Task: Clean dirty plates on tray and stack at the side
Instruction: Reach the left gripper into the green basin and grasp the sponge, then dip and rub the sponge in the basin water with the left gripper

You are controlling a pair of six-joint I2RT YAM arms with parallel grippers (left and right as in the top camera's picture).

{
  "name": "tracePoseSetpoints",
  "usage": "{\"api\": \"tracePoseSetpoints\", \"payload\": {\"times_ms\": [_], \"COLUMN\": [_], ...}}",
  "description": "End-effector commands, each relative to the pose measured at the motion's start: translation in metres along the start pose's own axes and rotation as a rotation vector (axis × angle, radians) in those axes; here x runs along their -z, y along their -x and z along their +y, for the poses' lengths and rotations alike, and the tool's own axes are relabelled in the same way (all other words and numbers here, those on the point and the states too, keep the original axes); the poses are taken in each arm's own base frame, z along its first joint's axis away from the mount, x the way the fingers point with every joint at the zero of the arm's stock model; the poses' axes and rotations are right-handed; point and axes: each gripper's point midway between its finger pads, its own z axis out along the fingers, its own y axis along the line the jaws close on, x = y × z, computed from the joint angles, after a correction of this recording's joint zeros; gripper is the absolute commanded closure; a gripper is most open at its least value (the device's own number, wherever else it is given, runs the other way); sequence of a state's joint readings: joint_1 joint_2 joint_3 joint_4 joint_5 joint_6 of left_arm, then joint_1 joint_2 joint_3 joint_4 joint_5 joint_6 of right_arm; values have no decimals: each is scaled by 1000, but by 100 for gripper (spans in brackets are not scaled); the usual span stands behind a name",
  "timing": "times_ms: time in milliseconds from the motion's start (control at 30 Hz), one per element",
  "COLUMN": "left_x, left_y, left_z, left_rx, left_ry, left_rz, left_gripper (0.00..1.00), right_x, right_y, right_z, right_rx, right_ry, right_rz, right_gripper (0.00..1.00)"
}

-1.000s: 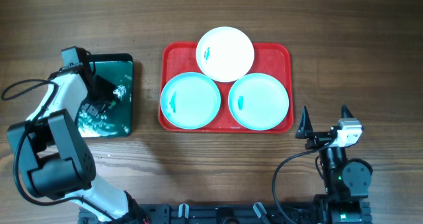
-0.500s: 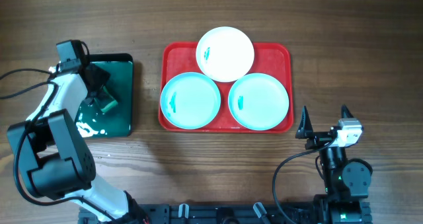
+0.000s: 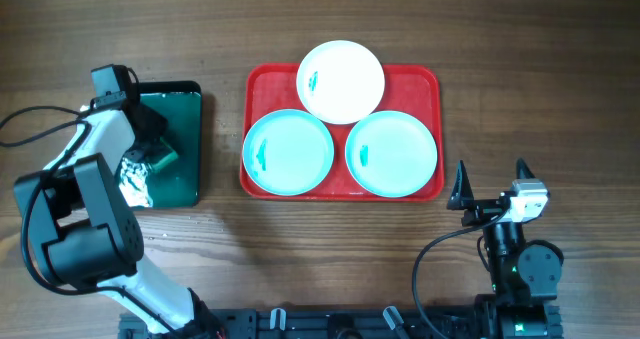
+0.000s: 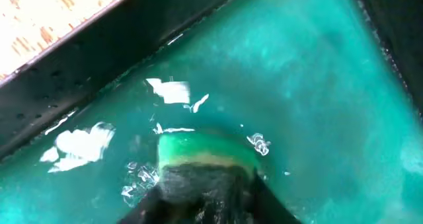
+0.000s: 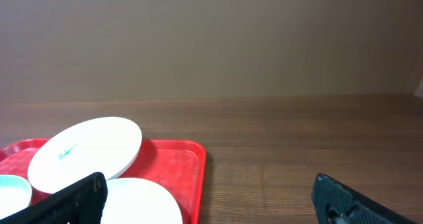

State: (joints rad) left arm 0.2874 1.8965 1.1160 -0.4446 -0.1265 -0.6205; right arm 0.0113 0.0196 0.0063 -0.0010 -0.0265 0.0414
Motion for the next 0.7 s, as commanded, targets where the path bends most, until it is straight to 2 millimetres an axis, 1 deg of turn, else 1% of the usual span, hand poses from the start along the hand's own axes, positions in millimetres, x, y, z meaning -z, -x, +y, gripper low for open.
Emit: {"api": "tracePoseSetpoints", "payload": {"times_ms": [0, 67, 100, 133, 167, 200, 300, 367, 400, 467, 533, 567, 600, 633, 667], "left_x": [-6, -6, -6, -6, -5, -4, 1, 4, 6, 7, 8, 8, 7, 7, 7], "left_y": [1, 1, -1, -4, -10, -17, -48, -60, -66, -69, -70, -70, -69, -69, -68], "left_z": [1, 1, 3, 4, 5, 6, 2, 0, -1, -1, 0, 0, 0, -1, -1], "left_rx": [-12, -12, -14, -15, -17, -19, -17, -13, -10, -9, -9, -9, -9, -9, -9], "left_ry": [11, 12, 19, 23, 23, 16, -29, -52, -61, -63, -61, -61, -61, -63, -65], "left_rz": [2, 4, 13, 25, 50, 86, 236, 301, 329, 347, 348, 348, 346, 345, 342], "left_gripper": [96, 96, 69, 37, 0, 0, 0, 1, 8, 23, 64, 75, 91, 96, 96], "right_x": [0, 0, 0, 0, 0, 0, 0, 0, 0, 0, 0, 0, 0, 0, 0], "right_y": [0, 0, 0, 0, 0, 0, 0, 0, 0, 0, 0, 0, 0, 0, 0], "right_z": [2, 2, 2, 2, 2, 2, 2, 2, 2, 2, 2, 2, 2, 2, 2], "right_rx": [-13, -13, -13, -13, -14, -13, -13, -14, -13, -13, -13, -14, -13, -13, -14], "right_ry": [16, 16, 16, 16, 16, 16, 16, 16, 16, 16, 16, 16, 16, 16, 16], "right_rz": [-2, -2, -2, -2, -2, -2, -2, -2, -2, -2, -2, -2, -2, -2, -2], "right_gripper": [0, 0, 0, 0, 0, 0, 0, 0, 0, 0, 0, 0, 0, 0, 1]}}
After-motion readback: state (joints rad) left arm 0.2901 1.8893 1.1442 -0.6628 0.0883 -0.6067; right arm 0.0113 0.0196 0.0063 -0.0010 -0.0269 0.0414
